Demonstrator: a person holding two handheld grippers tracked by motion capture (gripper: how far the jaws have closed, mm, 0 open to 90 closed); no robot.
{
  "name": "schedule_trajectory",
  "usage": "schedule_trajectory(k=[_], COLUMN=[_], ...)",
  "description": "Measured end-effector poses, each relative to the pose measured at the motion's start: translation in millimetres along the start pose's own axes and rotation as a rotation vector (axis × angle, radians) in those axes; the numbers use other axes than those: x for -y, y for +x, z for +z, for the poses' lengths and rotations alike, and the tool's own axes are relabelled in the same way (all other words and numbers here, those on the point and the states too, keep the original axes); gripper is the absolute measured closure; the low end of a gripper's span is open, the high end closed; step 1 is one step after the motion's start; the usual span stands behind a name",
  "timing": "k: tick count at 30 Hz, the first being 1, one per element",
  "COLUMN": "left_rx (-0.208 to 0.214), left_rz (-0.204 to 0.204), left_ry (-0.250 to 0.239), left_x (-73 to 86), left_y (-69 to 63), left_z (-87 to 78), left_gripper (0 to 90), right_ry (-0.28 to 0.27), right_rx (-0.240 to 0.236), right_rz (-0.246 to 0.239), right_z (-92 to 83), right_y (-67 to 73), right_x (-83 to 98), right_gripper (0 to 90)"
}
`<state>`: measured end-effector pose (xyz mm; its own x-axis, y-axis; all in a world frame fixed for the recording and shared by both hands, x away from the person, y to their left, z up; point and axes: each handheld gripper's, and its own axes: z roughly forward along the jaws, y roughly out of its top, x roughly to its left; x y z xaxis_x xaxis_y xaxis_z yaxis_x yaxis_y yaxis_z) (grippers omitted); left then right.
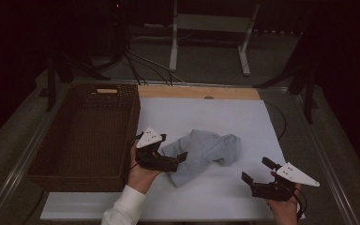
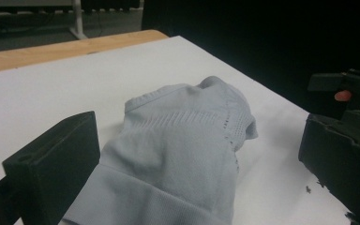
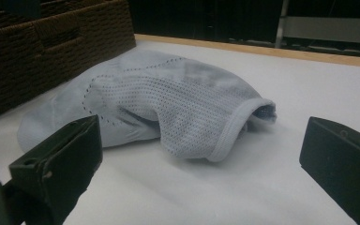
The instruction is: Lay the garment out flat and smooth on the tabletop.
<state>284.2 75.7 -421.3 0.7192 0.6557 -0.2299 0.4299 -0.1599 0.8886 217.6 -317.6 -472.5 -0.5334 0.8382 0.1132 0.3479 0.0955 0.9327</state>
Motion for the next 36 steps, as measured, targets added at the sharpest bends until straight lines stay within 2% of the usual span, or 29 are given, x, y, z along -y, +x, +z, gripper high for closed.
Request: schedule_trajectory(k=[9,12,21,30,36], left_rx=[0.018,0.007,0.018,0.021,0.02], left_rz=[-0.01,-0.003,-0.01,-0.012,-0.016], left_ry=[-0.027,-0.02,-0.019,-0.032,-0.032], left_x=[-2.6,-1.6,-1.6,-3.6,-3.2], left_y=[1.6,1.4,2.2,1.8,2.8], left_z=[-6.7,-6.5,-7.6,-10.9,-11.0], left_gripper=[0.1,0.1,0.1,0.1,0.1], right_ry=[0.01,0.026,0.1,0.206,0.255], right_rx=[-0.009,-0.014,-0.015,-0.012,-0.01], right_rz=[0.008,0.014,0.031,-0.001,0.005], right_z=[6.7,14.5,37.6,55.2,65.2], right_y=[3.2,3.4,-2.8,-3.9,-5.1], right_x=[-0.2,-0.6,-4.8,-8.9,-7.6], right_gripper=[0.0,0.0,0.0,0.5,7.1])
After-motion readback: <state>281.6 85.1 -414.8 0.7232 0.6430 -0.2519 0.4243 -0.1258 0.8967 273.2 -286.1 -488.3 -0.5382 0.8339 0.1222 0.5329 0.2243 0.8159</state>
